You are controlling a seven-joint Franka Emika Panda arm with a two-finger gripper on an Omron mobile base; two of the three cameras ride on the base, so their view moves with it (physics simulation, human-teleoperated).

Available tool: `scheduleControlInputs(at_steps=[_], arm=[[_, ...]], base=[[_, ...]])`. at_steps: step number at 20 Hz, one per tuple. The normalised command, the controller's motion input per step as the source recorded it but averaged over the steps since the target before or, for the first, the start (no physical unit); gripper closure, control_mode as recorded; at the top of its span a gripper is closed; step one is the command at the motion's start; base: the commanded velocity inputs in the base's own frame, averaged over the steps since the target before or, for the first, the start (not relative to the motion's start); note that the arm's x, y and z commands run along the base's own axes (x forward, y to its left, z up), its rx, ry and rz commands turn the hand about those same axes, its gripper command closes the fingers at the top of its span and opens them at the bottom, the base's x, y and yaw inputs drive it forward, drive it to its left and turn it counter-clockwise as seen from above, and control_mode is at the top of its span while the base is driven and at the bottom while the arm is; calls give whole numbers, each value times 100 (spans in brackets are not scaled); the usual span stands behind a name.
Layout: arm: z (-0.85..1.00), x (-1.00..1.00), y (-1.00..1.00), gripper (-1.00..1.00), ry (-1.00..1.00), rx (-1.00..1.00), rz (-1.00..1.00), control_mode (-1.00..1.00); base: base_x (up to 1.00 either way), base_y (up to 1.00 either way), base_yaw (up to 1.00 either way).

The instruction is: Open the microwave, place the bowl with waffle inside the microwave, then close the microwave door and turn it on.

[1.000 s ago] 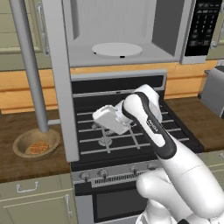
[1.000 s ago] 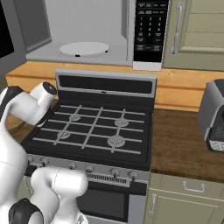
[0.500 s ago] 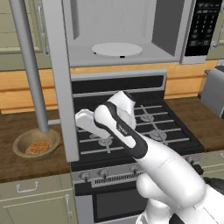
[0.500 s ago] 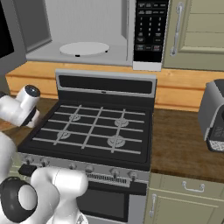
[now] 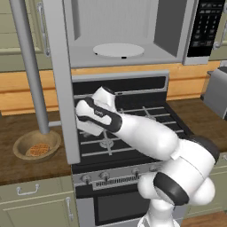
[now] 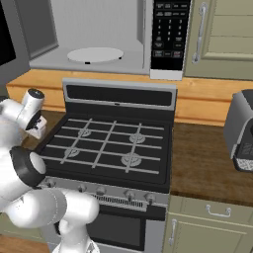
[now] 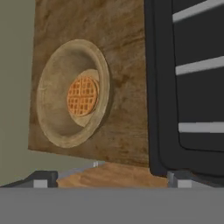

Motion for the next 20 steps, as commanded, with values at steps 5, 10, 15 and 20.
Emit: scheduleControlInputs(at_steps=[5,10,15,20], arm=[[-51,59,20,-100,4,-2,0,-100],[-53,40,47,-100,1,-6,2,-100],[-45,15,43,-100,0,-5,7,-100],[-45,25,22,-100,0,-5,5,-100]], base=[[0,0,0],[0,0,0],[0,0,0],[0,0,0]])
